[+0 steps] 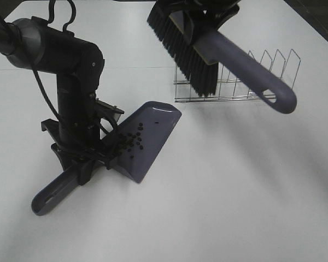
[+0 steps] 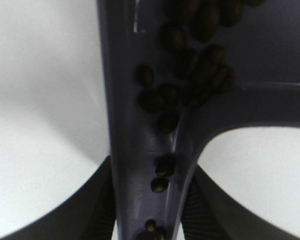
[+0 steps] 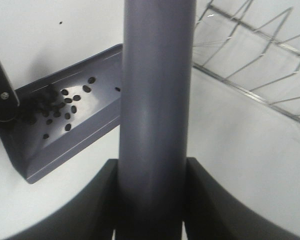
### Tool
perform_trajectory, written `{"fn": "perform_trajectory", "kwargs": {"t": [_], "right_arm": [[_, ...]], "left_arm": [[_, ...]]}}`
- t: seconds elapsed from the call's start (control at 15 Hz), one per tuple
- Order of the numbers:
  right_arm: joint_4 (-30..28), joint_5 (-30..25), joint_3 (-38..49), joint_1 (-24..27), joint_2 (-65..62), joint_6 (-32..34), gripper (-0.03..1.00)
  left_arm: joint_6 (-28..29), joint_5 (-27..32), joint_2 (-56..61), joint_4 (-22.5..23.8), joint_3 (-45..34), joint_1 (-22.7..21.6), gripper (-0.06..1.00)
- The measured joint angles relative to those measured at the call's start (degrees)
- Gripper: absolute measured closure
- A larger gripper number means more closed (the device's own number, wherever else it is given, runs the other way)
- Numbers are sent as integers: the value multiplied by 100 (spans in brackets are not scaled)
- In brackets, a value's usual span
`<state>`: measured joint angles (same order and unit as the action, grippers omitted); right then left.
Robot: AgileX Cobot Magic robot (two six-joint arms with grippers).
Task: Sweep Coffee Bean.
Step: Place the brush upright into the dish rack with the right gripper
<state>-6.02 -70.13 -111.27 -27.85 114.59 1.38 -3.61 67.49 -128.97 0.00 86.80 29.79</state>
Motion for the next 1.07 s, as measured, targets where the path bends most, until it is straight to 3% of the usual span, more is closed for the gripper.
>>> {"fn": "perform_trajectory", "kwargs": {"t": [0.27,0.6,0.8,1.07], "right_arm": [[-751,-11,212,0,-676,149,63],[-779,-17,1421,52,-1312,252,63],[-344,-11,2143,682,-1455,315,63],[80,-11,2974,1702,-1455,378,63]], "left_arm": [[241,-315,344,-596,0,-476,63],[269,-246,1152,-739,0,-1536,63],[269,-218,1283,-728,-74,-1919,63],[241,-607,1283,-745,-791,-1988,63]]}}
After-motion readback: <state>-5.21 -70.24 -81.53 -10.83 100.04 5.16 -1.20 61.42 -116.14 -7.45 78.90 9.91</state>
